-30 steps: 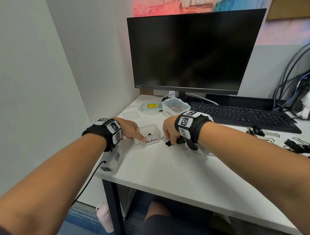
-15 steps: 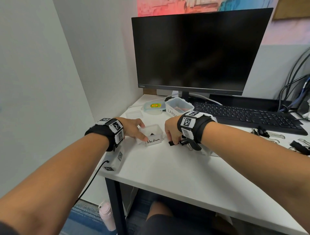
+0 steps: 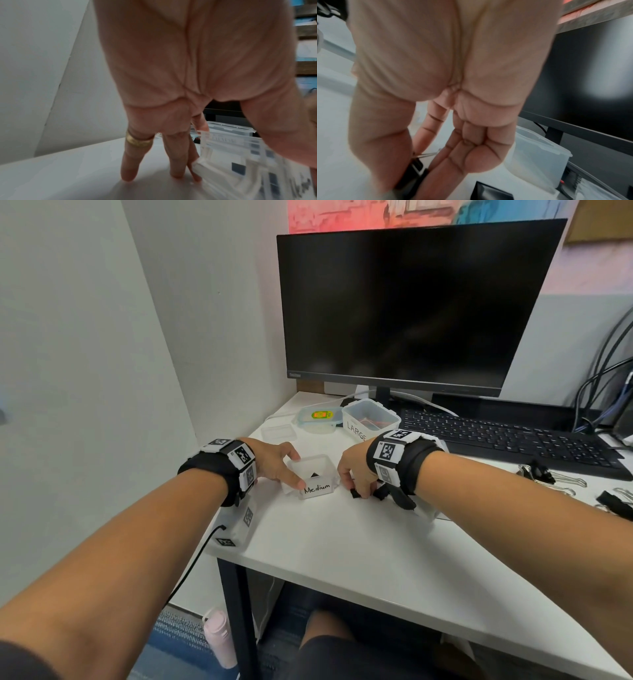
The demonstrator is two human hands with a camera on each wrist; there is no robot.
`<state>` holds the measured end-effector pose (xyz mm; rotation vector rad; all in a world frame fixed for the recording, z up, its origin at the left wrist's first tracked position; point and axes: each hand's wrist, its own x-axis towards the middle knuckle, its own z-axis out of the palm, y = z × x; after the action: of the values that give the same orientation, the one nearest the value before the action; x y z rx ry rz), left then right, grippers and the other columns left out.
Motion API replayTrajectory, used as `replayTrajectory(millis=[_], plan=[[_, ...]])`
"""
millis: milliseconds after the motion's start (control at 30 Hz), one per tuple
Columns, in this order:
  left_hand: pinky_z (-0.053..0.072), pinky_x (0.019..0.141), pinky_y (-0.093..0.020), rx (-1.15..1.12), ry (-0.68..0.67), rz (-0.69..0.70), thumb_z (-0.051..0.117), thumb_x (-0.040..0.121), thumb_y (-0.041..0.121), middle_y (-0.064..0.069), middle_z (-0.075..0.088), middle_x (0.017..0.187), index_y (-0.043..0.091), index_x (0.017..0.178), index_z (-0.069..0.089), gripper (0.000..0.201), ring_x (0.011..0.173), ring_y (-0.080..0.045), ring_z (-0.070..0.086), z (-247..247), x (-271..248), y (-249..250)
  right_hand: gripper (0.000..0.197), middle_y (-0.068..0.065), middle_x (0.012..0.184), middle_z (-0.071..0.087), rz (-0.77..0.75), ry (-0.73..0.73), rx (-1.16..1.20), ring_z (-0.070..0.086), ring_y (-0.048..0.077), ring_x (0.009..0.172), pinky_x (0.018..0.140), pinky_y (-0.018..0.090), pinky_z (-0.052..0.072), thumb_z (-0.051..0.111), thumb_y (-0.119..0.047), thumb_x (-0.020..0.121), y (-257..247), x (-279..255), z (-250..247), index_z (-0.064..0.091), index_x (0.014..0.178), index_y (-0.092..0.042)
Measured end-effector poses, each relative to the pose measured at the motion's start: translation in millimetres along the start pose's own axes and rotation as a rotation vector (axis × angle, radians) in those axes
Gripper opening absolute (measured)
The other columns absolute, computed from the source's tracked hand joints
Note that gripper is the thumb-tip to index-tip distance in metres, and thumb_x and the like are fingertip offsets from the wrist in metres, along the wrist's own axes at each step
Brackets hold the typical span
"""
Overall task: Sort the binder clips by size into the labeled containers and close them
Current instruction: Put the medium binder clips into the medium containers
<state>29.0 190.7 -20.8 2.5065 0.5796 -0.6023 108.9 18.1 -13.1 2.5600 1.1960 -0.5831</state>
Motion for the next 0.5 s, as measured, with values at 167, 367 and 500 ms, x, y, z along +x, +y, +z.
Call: replayTrajectory(millis=[167,367,500], plan=[[0.039,0.094,-0.034,-0.027,-0.035,-0.012,0.076,0.078,0.036,-0.008,0.052,0.133,0.033,0.133,0.034,0.069,0.126,-0.026,0.048,-1.4,-2.5,-1.5,0.019,0.0,0.071,0.061,0.041,0.063,0.037,0.057,0.013,0.055,0.05,0.02,0.045,0.069,-0.007,0.078,3.5,-2.9,-7.4,0.058,0.091,-0.016],[0.039,0.104,-0.038,0.008,-0.006,-0.01,0.082,0.064,0.048,-0.004,0.054,0.129,0.034,0.13,0.038,0.08,0.124,-0.024,0.049,-1.3,-4.4,-1.5,0.017,-0.001,0.085,0.061,0.038,0.238,0.032,0.056,0.01,0.064,0.049,0.018,0.038,0.063,-0.011,0.084,-0.2,-12.8,-36.9,0.055,0.097,-0.019],[0.038,0.108,-0.043,0.068,0.021,0.013,0.076,0.035,0.065,0.001,0.051,0.129,0.035,0.127,0.04,0.103,0.123,-0.023,0.048,-0.2,-3.7,-0.7,0.022,-0.003,0.084,0.06,-0.038,0.294,0.16,0.053,0.007,0.064,0.052,0.018,0.038,0.065,-0.013,0.085,-11.9,-9.8,-42.3,0.061,0.106,-0.018]])
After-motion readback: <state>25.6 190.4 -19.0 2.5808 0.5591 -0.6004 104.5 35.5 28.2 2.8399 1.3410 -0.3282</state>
